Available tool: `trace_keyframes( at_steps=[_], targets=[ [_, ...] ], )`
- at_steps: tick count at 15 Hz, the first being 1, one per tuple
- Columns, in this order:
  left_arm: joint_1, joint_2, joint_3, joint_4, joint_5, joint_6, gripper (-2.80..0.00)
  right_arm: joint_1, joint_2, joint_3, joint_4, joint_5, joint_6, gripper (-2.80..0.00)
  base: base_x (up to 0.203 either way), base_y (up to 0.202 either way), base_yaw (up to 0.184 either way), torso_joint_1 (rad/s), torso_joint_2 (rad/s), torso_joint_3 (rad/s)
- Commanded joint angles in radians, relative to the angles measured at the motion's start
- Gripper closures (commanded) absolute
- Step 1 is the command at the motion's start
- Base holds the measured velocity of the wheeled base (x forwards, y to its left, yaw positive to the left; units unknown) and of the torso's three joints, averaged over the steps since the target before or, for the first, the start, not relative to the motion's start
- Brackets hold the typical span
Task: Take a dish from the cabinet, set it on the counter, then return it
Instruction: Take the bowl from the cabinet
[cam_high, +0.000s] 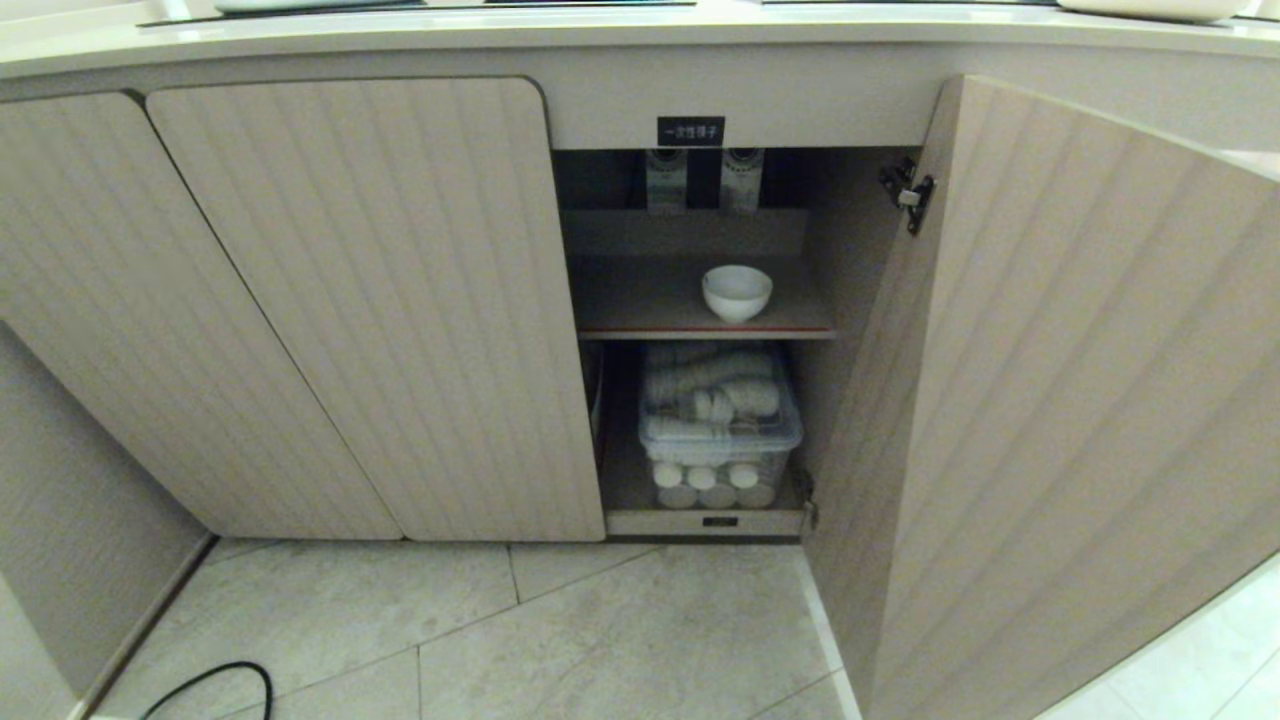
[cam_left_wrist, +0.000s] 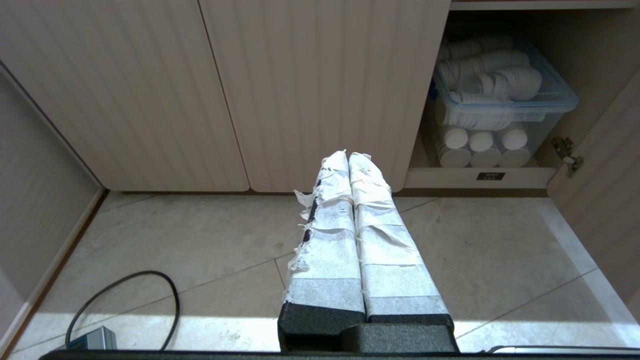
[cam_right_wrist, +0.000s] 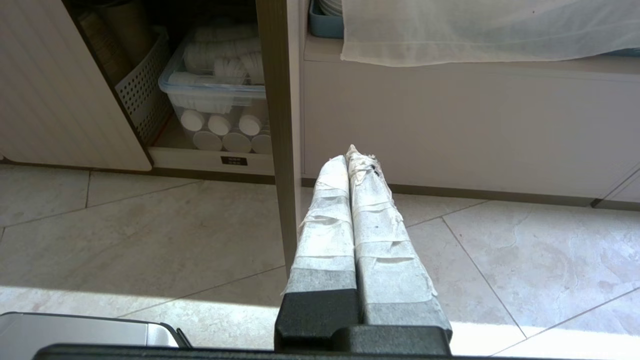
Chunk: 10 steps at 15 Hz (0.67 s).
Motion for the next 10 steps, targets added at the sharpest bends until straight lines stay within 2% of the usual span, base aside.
trace_keyframes(
  at_steps=[1, 4, 10],
  targets=[
    [0.000, 0.000, 0.000, 0.000, 0.000, 0.000, 0.00, 0.000, 0.000, 0.000, 0.000, 0.001, -0.001, 0.00, 0.000, 0.000, 0.000, 0.000, 0.00, 0.000],
    [0.000, 0.000, 0.000, 0.000, 0.000, 0.000, 0.00, 0.000, 0.000, 0.000, 0.000, 0.001, -0.001, 0.00, -0.001, 0.028, -0.001, 0.002, 0.00, 0.001],
    [0.000, 0.000, 0.000, 0.000, -0.001, 0.000, 0.00, 0.000, 0.000, -0.001, 0.000, 0.001, -0.001, 0.00, 0.000, 0.185, -0.010, 0.001, 0.00, 0.001]
  ],
)
